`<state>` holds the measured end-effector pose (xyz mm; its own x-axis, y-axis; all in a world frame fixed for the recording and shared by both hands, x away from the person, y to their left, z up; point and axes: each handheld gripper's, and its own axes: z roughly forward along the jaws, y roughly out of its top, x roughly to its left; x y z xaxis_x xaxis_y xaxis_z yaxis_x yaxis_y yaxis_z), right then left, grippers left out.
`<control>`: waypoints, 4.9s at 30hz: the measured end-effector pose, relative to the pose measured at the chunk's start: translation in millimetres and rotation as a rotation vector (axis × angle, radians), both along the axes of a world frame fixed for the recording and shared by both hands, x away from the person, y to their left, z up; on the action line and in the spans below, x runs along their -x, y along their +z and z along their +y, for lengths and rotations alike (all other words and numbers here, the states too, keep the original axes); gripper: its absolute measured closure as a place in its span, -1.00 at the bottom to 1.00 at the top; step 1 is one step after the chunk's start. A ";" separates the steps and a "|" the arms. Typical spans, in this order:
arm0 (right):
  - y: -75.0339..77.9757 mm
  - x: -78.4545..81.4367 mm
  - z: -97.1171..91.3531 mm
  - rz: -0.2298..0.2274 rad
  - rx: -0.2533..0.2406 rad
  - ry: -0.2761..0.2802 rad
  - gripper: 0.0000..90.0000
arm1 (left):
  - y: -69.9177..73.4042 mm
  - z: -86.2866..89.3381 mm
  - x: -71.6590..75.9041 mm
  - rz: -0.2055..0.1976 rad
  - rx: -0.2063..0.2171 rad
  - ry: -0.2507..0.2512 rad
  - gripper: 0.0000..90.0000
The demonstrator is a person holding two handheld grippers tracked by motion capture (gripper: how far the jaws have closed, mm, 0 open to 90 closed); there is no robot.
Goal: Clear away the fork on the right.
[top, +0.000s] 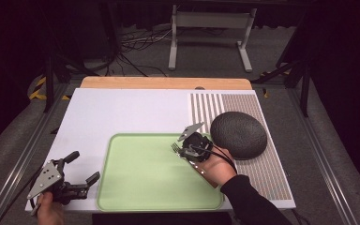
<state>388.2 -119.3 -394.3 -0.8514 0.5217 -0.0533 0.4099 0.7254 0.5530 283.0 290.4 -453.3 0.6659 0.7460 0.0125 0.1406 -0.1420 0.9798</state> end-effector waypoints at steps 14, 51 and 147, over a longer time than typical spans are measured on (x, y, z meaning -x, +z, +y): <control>-24.3 -14.9 11.6 0.037 0.029 0.037 1.00 | 0.0 -0.2 0.0 0.001 0.004 0.000 -1.00; -39.9 -31.1 14.4 0.018 0.027 0.020 1.00 | -0.3 0.0 -0.8 0.005 0.004 -0.007 -1.00; 11.7 -17.0 -73.2 -0.157 -0.119 -0.167 -0.40 | -0.9 -0.5 -1.4 0.004 0.007 -0.001 -1.00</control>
<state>405.2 -192.4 -382.6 -0.7389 0.6652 -0.1079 0.4208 0.5805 0.6971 284.4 290.0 -454.2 0.6663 0.7457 0.0049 0.1442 -0.1353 0.9803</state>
